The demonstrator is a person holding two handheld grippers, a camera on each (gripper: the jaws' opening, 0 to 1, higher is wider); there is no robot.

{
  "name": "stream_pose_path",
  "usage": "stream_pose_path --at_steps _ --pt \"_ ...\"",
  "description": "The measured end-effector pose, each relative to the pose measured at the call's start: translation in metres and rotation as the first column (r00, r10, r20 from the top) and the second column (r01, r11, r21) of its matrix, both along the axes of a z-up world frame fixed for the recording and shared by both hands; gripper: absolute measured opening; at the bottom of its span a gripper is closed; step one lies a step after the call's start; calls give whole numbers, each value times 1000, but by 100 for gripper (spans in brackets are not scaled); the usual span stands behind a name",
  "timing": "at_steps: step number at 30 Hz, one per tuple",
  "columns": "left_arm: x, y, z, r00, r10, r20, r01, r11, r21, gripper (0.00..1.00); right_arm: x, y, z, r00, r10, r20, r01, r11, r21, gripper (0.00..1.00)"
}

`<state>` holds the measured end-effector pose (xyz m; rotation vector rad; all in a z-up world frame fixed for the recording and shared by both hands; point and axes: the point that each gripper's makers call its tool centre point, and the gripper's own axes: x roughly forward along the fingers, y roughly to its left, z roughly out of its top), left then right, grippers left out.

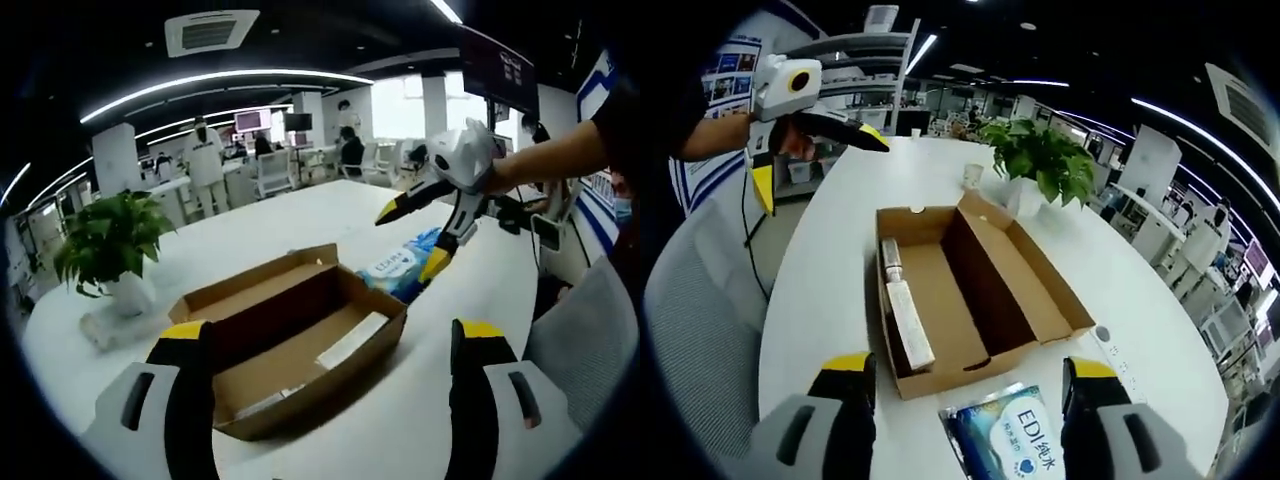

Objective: Operate the shoe box by opening the lid, removing the specified soft item, and placing it in the target area until the item is outside and the box remains undamaged.

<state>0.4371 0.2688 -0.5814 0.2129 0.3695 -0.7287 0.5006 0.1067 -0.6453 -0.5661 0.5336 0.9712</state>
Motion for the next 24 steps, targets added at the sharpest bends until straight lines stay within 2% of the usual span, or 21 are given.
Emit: stream_pose_path --at_steps 4,8,11,20,24 --pt "-7 7 1 1000 10 26 -11 1000 9 97 1 8 -4 1000 24 0 -24 1000 -10 71" --pt "-21 10 0 1000 21 16 -20 1000 -17 98 2 14 -14 998 54 -16 -54 998 -44 71" --pt "-30 12 -4 1000 26 7 -26 1000 -14 99 2 18 -16 997 68 -21 -69 997 -44 71" --pt "-59 20 -11 999 37 26 -36 999 -12 99 9 27 -26 992 126 -22 -127 986 -106 66" --pt "-70 20 -14 999 43 16 -42 999 -18 99 10 33 -29 987 156 -27 -158 979 -129 65"
